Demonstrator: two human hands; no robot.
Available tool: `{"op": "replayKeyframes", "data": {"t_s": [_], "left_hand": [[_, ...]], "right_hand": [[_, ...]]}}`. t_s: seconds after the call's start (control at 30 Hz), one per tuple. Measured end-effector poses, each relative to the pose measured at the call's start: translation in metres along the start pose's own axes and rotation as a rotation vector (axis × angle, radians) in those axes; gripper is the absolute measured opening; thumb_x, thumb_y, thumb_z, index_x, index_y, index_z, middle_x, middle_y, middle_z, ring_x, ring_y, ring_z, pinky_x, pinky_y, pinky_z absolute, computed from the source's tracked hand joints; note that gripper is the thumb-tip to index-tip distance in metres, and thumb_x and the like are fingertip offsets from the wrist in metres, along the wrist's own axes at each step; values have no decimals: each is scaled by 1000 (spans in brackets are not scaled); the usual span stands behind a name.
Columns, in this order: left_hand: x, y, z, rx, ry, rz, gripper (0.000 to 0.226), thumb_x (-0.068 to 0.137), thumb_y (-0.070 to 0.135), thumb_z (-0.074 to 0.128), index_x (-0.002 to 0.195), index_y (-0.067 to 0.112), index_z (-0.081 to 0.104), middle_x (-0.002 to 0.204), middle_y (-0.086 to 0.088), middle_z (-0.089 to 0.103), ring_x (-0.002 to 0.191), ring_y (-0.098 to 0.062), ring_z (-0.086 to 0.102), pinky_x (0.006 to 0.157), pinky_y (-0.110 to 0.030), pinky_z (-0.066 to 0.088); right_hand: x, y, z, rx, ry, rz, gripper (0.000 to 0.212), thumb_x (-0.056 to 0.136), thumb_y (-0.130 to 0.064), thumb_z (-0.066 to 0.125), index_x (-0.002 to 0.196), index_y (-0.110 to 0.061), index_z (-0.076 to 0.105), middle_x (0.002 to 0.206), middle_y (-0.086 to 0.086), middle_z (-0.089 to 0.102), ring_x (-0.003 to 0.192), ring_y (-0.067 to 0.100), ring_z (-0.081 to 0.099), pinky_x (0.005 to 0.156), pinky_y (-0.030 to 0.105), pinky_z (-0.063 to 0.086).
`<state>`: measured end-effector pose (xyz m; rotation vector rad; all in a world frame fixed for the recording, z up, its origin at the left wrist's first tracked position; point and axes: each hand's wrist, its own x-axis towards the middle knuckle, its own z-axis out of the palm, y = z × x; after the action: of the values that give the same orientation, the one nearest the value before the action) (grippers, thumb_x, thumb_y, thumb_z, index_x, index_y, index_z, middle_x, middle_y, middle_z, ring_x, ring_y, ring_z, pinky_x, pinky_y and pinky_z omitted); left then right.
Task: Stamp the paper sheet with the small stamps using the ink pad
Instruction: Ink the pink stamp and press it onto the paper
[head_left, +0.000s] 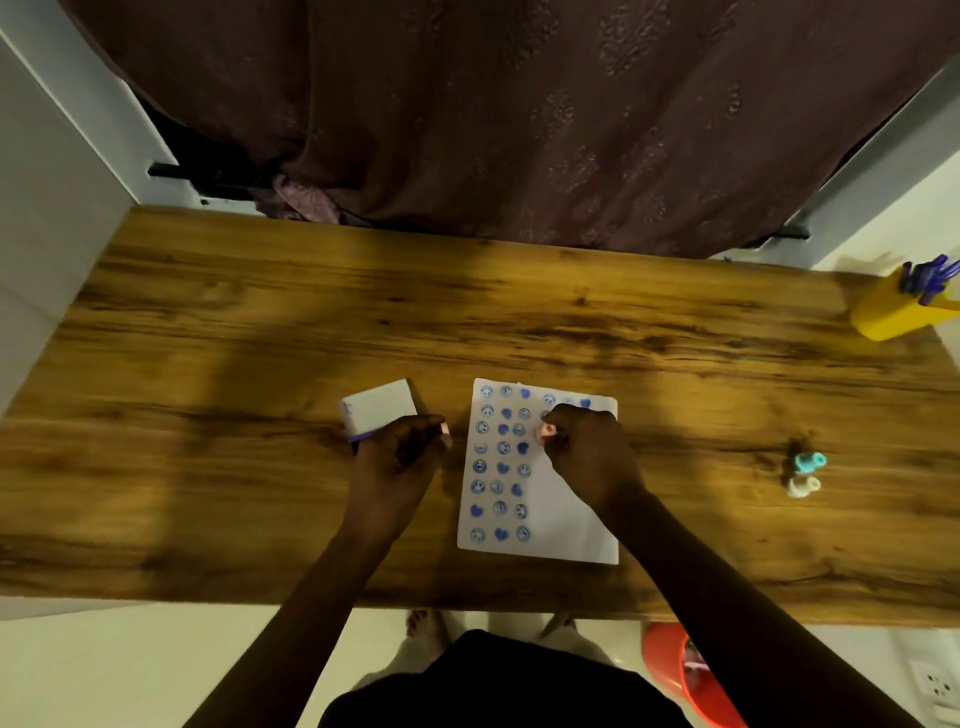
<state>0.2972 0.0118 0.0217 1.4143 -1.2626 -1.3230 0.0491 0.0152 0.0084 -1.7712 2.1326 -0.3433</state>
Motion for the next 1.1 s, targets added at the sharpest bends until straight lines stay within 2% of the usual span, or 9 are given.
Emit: {"op": "replayKeyframes", "data": {"t_s": [0.13,0.33,0.47,0.57,0.67,0.73,0.8,0.93,1.1], "left_hand": [[0,1,5,3,-10,-15,26,91,16,79,99,40,74,106,12,79,107,-3,73,101,-44,58],[-5,4,11,24,-35,-2,19,92,15,77,108,24,76,101,11,81,101,-1,75,85,-21,61],[-16,7,20,38,-59,37,20,93,13,76,104,29,76,103,21,80,99,0,76,78,-12,59],[-29,5,33,-19,-56,-34,19,93,11,76,107,23,78,102,12,83,95,-6,79,75,-17,61],[-42,3,55,-59,-100,-135,19,91,11,77,102,27,78,101,6,84,92,-14,81,78,-27,65],[-51,3,72,-105,-132,-207,18,91,9,77,106,19,79,104,-1,83,92,-19,81,82,-32,66],[-60,7,86,-138,-163,-243,17,92,8,76,107,16,78,106,-6,82,93,-21,81,82,-33,66],[-75,17,110,-187,-255,-209,17,92,9,75,97,25,80,97,-3,84,91,-26,81,81,-32,66],[-81,23,125,-149,-319,-167,22,96,11,71,117,9,78,108,-10,82,97,-28,80,92,-40,64]], "right_hand": [[2,-2,0,-25,-3,1,30,99,-29,65,125,-16,72,124,4,75,105,21,74,90,34,62],[11,1,-9,-12,-55,-43,29,95,-26,72,121,-14,75,123,4,76,106,20,73,95,34,59],[13,9,-38,101,-22,-28,23,87,-32,80,105,-17,81,106,-2,80,93,12,73,80,23,53],[-5,20,-65,387,106,124,21,77,-40,88,90,-26,80,84,-16,77,75,-2,71,66,10,50],[-37,26,-76,757,56,199,21,73,-34,91,89,-25,79,83,-9,80,77,6,76,62,17,59],[-60,31,-78,888,8,203,20,75,-28,90,92,-23,80,88,-5,81,81,10,77,63,18,59],[-79,37,-76,938,-43,197,25,79,-21,88,102,-20,79,92,-3,81,84,12,78,66,20,60],[-104,49,-72,991,-106,168,26,83,-14,85,108,-17,79,99,-1,82,92,16,78,76,28,64],[-119,60,-75,972,-72,146,25,82,-12,85,106,-17,80,98,0,82,91,15,78,78,25,62]]}}
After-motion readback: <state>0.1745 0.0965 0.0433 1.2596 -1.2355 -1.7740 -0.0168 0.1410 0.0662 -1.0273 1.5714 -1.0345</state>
